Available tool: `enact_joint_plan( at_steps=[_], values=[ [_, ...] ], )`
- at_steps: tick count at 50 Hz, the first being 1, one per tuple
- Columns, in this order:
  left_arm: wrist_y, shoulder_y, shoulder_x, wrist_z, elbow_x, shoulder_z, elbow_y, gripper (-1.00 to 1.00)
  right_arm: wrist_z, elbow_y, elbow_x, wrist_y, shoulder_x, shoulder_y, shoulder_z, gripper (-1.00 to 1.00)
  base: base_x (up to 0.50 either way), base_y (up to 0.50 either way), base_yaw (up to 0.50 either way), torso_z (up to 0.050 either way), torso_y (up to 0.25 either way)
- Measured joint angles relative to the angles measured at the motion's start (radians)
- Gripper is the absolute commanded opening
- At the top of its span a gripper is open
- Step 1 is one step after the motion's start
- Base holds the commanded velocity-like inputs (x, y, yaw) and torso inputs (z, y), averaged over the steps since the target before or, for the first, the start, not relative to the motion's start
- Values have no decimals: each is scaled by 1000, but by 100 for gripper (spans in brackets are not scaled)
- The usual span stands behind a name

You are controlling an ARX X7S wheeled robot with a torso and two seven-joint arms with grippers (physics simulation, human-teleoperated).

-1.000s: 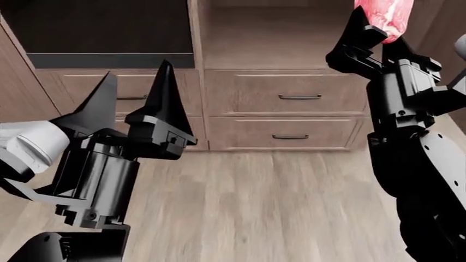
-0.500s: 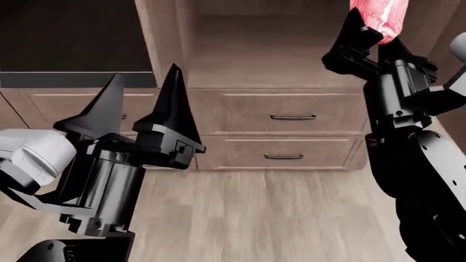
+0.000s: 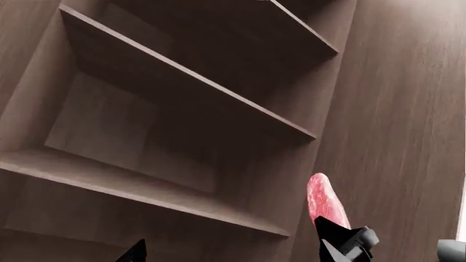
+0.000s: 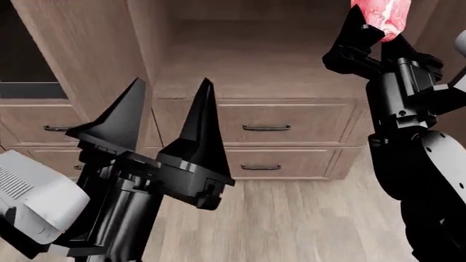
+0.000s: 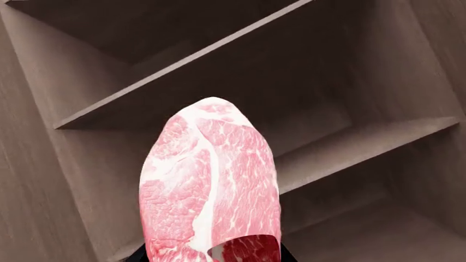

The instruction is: Pick the pork chop from the counter and place it in the cabinet.

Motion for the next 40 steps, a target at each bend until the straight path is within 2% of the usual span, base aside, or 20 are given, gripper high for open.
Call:
enact_joint_plan(
  at_steps=[11, 29, 40],
  values=[
    [18, 4, -13, -2, 0, -22, -26, 100, -2, 0, 2, -2, 2, -5, -3, -100, 487, -95, 0, 0, 2],
    [22, 1, -28, -13, -7, -29, -20, 100, 5, -10, 19, 3, 2, -2, -5, -100, 264, -417, 0, 0, 1],
    [25, 1, -33, -21, -10, -28, -16, 100, 11, -33, 15, 8, 16, -2, -6, -100, 470, -138, 0, 0, 1]
  ],
)
